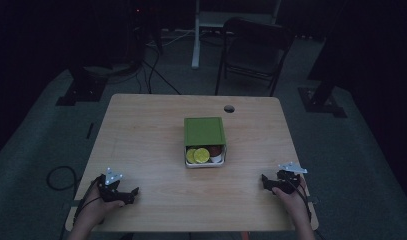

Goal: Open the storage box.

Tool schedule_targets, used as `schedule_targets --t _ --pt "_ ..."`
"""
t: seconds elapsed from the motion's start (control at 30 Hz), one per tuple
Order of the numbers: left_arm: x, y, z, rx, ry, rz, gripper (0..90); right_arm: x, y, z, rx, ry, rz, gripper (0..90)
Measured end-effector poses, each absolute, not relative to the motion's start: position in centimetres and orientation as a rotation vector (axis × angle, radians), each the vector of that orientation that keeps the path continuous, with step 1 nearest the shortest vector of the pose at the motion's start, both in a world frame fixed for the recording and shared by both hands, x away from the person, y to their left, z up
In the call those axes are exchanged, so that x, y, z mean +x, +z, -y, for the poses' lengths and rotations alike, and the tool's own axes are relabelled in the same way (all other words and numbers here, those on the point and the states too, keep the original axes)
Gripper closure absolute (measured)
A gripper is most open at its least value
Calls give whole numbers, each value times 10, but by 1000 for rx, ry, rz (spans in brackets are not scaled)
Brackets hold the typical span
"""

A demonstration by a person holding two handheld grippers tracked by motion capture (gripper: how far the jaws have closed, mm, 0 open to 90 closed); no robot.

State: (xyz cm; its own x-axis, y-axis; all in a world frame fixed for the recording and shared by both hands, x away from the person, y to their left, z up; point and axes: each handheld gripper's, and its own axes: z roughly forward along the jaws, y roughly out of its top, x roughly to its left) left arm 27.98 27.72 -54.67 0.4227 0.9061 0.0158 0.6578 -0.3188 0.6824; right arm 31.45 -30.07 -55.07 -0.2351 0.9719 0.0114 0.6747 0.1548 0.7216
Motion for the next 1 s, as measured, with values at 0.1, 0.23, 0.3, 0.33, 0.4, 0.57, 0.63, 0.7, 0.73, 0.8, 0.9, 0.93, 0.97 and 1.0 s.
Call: schedule_targets --t 0.1,0.23,0.3,0.33,0.4,0.57,0.63,0.7,0.73,0.8,0.9,0.93,0.97,1.0 --pt "280 -547 -277 2082 537 -1314 4 314 -551 301 1564 853 -1976 112" --pt "279 -547 -276 2097 533 -1282 5 314 -551 301 1562 853 -1976 112" --pt "279 -546 -275 2104 541 -1267 12 314 -551 301 1562 853 -1976 112" --pt "278 -546 -275 2104 541 -1262 12 314 -551 301 1564 853 -1976 112" --pt "278 -546 -274 2110 551 -1248 12 314 -551 301 1562 853 -1976 112" --pt "278 -546 -268 2134 564 -1201 12 314 -551 301 1563 853 -1976 112" --pt "278 -545 -266 2139 567 -1193 12 314 -551 301 1564 853 -1976 112" --pt "280 -544 -261 2158 579 -1169 12 314 -551 301 1564 854 -1976 112" --pt "280 -544 -261 2158 579 -1169 12 314 -551 301 1564 854 -1976 112" --pt "281 -542 -257 2163 580 -1154 12 314 -551 301 1562 853 -1976 112" --pt "283 -541 -253 2149 585 -1153 12 314 -551 301 1564 854 -1976 112" --pt "284 -540 -251 2158 591 -1144 12 314 -551 301 1564 854 -1976 112" --pt "284 -540 -250 2164 599 -1135 13 314 -551 301 1564 853 -1976 112" --pt "284 -539 -247 2178 607 -1122 13 314 -551 301 1564 853 -1976 112"
